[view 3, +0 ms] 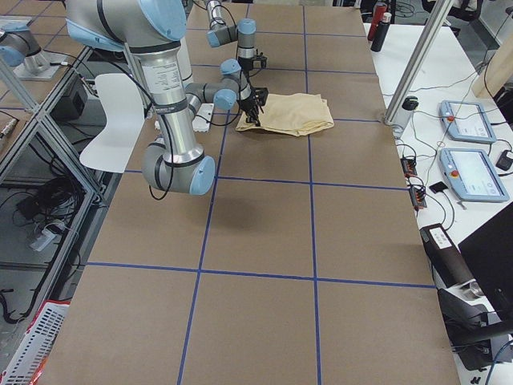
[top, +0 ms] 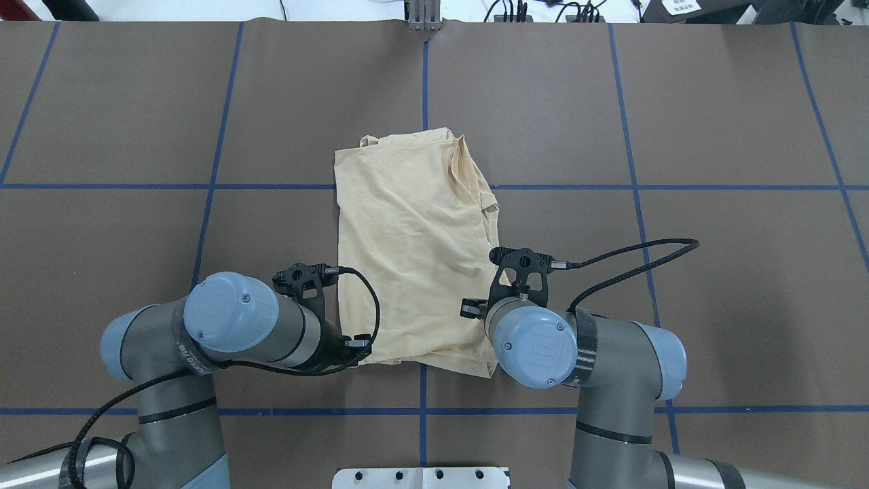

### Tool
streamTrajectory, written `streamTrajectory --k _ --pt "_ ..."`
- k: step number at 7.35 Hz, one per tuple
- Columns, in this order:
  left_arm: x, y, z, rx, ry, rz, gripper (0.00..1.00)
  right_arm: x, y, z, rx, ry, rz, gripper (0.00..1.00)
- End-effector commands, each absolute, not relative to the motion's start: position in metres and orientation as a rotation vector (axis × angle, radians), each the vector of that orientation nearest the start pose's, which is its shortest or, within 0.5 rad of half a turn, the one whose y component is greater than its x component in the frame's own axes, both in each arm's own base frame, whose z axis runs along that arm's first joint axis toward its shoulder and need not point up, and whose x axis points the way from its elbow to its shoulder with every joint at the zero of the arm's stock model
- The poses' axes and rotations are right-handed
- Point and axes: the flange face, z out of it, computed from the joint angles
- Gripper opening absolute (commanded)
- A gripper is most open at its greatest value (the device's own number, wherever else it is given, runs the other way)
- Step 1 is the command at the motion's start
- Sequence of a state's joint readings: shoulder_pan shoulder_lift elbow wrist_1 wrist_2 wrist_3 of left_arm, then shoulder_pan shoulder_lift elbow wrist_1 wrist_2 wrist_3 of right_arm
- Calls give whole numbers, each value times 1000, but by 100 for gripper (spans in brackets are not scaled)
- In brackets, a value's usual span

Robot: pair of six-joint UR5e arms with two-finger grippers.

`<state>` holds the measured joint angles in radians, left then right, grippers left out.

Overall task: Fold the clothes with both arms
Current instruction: 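Pull the folded shirt toward the robot with both grippers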

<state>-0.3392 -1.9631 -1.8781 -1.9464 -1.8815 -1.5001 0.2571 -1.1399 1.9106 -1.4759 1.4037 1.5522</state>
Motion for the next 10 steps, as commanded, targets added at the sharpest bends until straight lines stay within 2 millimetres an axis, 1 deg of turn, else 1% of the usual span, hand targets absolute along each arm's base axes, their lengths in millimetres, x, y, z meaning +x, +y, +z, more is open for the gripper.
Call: streamTrajectory --k 1,2,3,4,5,6,7,8,9,10 --pt "502 -280 227 -73 1146 -87 0 -504 -251 262 252 -885 238 0" --pt "490 -254 204 -110 1177 -81 0 -488 -229 258 237 -899 209 0" --pt "476 -234 186 -137 1180 -70 0 -476 -213 250 223 -915 191 0" --pt "458 -225 171 -145 1179 -66 0 -464 -202 240 214 -921 177 0" --pt "444 -218 162 -157 1155 -63 0 -454 -198 232 210 -915 172 0" --pt "442 -214 159 -189 1144 -47 0 -454 -198 230 213 -918 174 0" --pt "445 -218 163 -186 1134 -47 0 -457 -198 231 212 -915 171 0" --pt "453 -230 172 -176 1106 -68 0 -466 -210 240 223 -884 191 0" --pt "462 -250 181 -157 1079 -104 0 -483 -232 236 244 -869 217 0" --pt "471 -271 183 -141 1066 -136 0 -497 -253 242 258 -838 243 0"
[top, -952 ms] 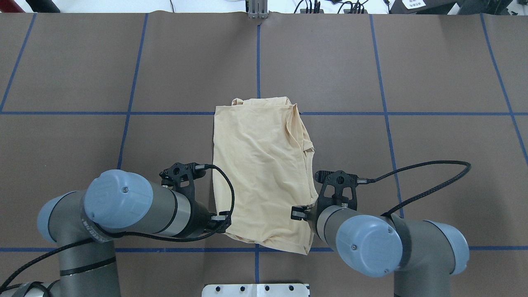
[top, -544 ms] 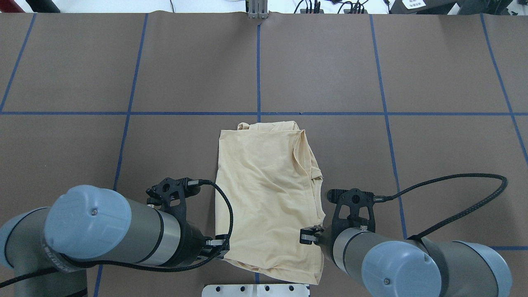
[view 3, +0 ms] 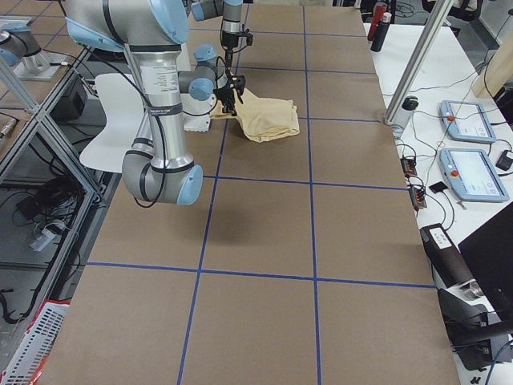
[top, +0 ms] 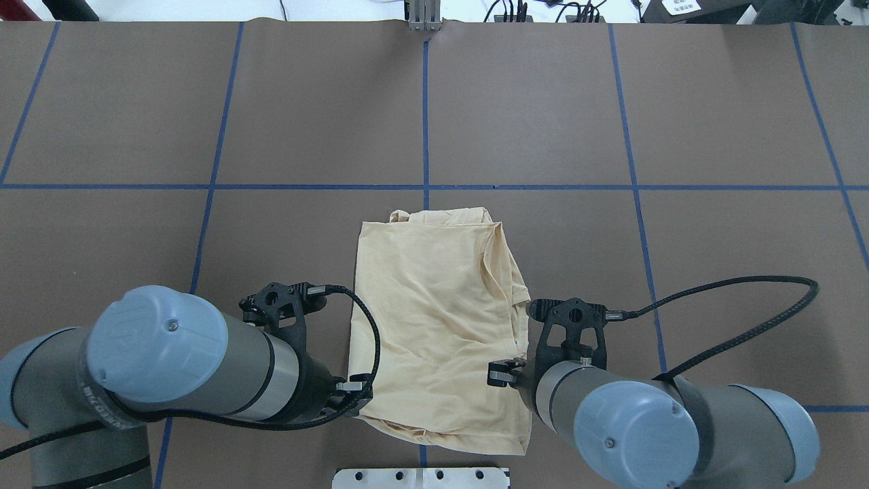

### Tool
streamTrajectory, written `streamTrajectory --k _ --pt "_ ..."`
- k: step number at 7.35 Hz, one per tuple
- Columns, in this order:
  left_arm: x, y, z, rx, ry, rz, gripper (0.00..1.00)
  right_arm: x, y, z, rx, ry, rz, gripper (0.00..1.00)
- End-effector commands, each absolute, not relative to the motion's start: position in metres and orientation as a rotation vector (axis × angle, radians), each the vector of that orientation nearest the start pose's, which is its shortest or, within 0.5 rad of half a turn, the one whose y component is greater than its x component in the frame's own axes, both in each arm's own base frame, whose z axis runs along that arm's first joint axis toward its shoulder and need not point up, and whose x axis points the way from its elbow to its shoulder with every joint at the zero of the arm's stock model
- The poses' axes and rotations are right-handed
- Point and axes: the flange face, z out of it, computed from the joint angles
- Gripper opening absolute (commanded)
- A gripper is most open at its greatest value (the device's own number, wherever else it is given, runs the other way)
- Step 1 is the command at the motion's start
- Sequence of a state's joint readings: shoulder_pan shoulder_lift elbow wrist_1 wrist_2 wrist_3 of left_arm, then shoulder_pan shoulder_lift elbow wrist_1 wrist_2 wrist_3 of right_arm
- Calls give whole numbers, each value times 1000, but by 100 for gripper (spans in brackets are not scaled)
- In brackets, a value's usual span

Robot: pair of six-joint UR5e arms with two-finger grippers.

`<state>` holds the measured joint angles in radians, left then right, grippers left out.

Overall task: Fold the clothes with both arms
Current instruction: 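Pull the folded shirt toward the robot with both grippers, then push the folded shirt away from the robot with both grippers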

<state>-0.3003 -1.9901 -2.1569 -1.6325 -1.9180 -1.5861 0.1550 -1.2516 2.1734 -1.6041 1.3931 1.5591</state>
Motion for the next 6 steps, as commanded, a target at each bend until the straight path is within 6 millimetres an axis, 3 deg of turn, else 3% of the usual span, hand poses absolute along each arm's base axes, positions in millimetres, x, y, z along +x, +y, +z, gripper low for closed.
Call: streamTrajectory --k 1,4,6 --pt "478 -288 182 -129 1058 -161 0 -501 -271 241 275 -826 264 0" --pt "452 -341 173 -16 1068 -159 0 -492 -315 226 323 -822 298 0" --pt "464 -384 169 23 1042 -187 0 -497 -346 224 355 -795 301 0"
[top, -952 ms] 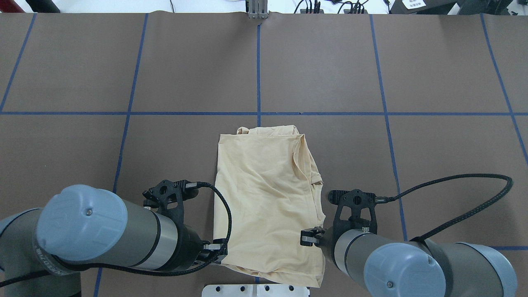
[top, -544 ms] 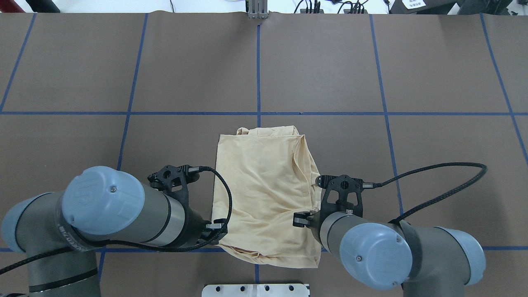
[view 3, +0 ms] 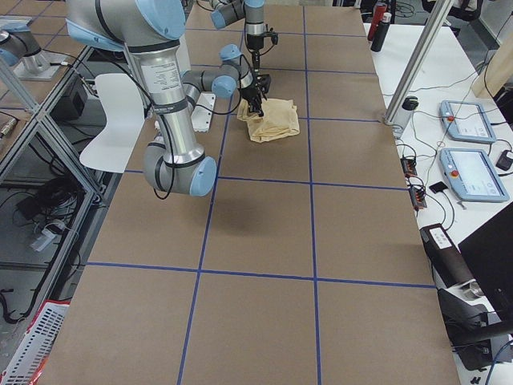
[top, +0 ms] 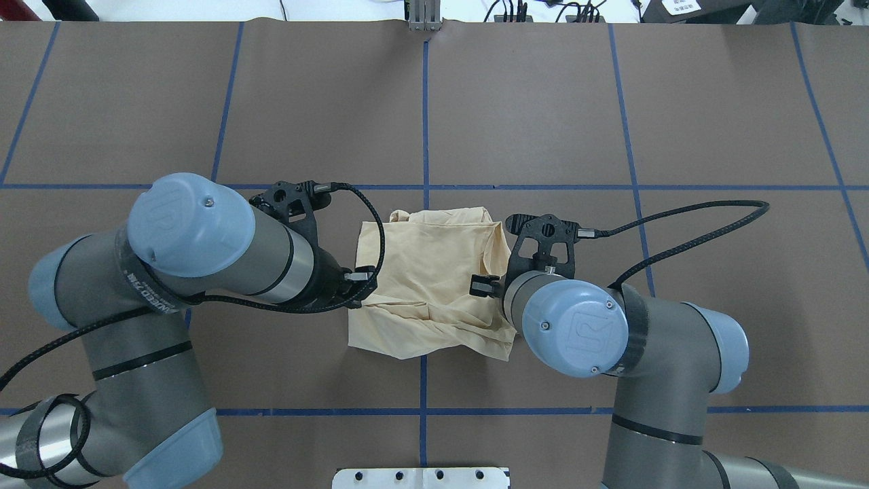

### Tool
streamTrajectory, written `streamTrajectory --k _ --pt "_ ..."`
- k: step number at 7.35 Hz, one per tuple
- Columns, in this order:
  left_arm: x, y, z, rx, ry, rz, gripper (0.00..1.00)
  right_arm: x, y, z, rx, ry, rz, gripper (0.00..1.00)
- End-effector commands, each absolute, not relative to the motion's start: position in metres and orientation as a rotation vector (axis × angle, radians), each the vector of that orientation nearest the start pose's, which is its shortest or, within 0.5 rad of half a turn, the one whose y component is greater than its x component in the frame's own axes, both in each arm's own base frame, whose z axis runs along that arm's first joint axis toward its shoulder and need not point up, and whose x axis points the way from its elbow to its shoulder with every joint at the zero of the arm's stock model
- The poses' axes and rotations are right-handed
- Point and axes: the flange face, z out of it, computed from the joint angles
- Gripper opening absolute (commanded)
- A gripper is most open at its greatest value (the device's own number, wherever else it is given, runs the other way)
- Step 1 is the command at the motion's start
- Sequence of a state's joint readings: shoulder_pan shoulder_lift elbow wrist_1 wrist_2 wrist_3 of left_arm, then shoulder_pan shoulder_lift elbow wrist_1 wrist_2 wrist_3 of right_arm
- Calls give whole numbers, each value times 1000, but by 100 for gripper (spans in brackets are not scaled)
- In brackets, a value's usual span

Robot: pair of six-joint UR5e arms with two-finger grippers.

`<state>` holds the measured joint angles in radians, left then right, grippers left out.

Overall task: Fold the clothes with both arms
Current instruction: 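Push the folded shirt away from the robot with both grippers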

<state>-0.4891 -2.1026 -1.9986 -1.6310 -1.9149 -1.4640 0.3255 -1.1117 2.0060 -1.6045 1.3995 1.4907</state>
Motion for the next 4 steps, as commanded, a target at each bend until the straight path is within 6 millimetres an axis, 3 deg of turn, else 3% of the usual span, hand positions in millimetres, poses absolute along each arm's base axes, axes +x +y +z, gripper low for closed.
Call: streamTrajectory --k 1,4 --pt "465 -401 173 47 1023 -174 0 -499 -359 230 367 -771 302 0" --pt "494 -451 202 130 916 -193 0 -521 -389 245 381 -698 283 0"
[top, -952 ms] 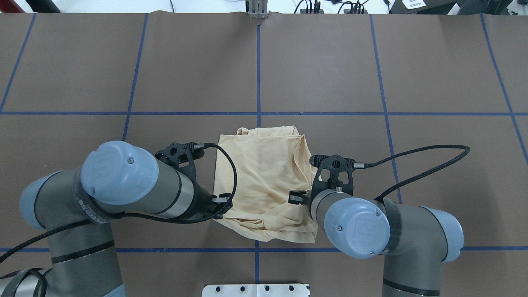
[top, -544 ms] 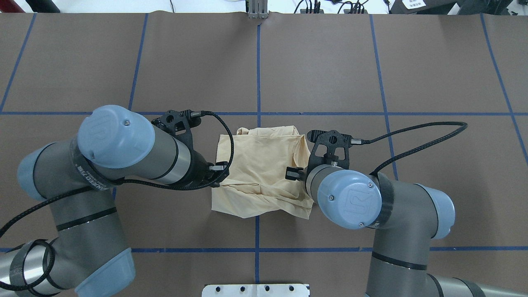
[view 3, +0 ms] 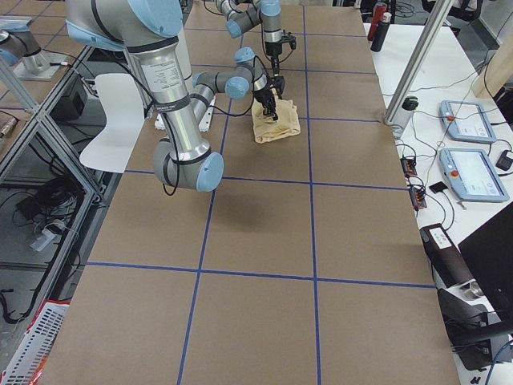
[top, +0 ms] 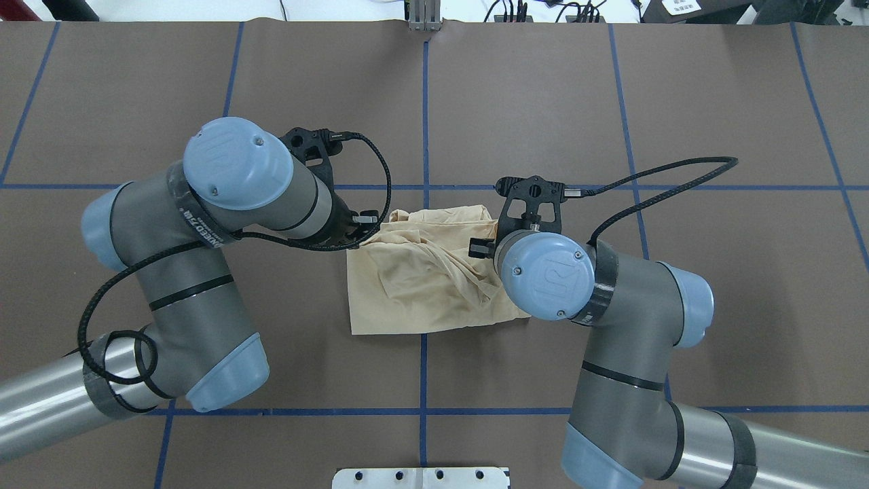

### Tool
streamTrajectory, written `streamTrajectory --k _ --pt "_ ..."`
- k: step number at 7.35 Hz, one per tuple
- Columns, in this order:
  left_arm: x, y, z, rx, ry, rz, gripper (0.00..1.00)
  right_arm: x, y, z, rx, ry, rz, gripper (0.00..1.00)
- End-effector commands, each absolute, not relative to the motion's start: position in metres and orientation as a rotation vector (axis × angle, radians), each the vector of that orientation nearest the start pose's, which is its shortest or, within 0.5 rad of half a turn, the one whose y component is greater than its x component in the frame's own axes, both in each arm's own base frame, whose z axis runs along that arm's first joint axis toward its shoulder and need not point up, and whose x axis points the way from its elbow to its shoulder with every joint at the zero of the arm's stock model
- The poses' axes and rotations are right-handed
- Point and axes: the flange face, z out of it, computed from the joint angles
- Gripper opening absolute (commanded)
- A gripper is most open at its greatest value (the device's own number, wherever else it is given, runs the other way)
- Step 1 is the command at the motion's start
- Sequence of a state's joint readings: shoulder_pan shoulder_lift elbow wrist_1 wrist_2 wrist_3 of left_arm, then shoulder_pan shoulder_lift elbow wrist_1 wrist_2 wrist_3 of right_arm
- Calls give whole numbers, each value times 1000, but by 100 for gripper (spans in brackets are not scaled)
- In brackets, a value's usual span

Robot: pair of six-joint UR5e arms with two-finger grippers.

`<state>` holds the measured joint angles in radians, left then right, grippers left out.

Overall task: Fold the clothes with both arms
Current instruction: 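Push the folded shirt away from the robot with both grippers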

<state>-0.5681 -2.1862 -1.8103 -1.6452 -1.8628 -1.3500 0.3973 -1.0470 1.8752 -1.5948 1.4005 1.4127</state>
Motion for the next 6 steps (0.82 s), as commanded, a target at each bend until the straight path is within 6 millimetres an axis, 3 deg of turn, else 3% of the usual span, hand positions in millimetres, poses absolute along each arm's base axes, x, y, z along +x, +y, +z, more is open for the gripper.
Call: streamTrajectory --k 1,4,5,6 --pt "499 -457 209 141 900 -177 0 -527 -396 248 385 -679 275 0" --pt "528 -487 239 173 905 -190 0 -546 -414 260 387 -640 260 0" --pt "531 -492 243 178 911 -191 62 -553 -420 269 392 -648 262 75" --pt "528 -493 241 182 918 -191 100 -551 -429 269 390 -672 271 100"
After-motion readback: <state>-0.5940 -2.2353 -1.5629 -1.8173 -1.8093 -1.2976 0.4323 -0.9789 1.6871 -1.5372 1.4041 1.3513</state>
